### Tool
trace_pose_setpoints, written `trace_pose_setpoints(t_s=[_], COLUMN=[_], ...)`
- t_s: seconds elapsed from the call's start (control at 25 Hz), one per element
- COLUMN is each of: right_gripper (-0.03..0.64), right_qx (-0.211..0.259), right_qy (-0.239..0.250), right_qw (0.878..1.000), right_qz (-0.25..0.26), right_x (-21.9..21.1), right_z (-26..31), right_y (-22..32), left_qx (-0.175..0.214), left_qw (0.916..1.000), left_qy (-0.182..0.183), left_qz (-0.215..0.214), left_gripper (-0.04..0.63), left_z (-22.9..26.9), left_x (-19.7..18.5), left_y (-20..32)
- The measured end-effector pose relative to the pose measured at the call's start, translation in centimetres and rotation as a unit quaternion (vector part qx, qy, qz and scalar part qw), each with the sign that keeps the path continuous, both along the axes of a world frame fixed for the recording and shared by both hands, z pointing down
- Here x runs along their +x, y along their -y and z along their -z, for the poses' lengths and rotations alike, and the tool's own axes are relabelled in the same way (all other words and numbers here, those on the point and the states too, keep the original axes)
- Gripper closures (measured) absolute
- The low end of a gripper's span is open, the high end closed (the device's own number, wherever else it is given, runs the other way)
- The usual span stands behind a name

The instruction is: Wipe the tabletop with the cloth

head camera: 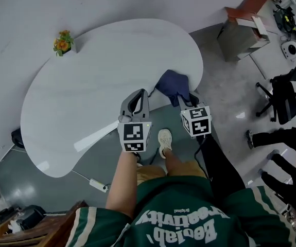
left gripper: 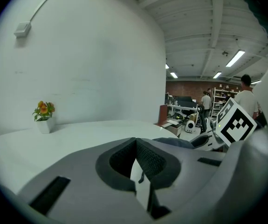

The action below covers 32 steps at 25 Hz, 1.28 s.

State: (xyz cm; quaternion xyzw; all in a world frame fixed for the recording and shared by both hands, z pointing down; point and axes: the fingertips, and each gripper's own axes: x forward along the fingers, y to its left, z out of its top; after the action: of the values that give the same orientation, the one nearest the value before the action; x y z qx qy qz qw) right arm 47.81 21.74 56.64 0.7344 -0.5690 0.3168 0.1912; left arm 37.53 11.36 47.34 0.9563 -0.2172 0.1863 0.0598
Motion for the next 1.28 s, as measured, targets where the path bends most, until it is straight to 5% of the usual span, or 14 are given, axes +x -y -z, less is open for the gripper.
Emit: trace_pose_setpoints(t_s=[0.4, 0.64, 0.92, 1.28], right_gripper=[0.525, 0.525, 0.525, 0.525], right_qx=[-0.027, 0.041, 0.095, 0.126], right_qy=[-0.019, -0.006, 0.008, 0.051], right_qw=[0.997, 0.998, 0.994, 0.970], right_qz=[-0.076, -0.052, 0.051, 0.200], right_x=[6.1, 2.9, -9.0, -33.4], right_z=[0.1, 3.2, 6.5, 8.9], right_y=[-5.2, -3.2, 4.3, 12.8], left_qx=[0.001, 0.008, 0.016, 0.029], left_qw=[0.9996, 0.9999, 0.9976, 0.9829], left_qy=[-0.005, -0.005, -0.004, 0.018], left_qz=[-0.028, -0.005, 0.068, 0.181], left_gripper=[0.595, 0.595, 0.595, 0.595], left_z=[0.5, 1.2, 2.1, 3.7], left_x=[3.0, -0.9, -12.2, -34.1], left_y=[-2.4, -1.4, 2.2, 5.9])
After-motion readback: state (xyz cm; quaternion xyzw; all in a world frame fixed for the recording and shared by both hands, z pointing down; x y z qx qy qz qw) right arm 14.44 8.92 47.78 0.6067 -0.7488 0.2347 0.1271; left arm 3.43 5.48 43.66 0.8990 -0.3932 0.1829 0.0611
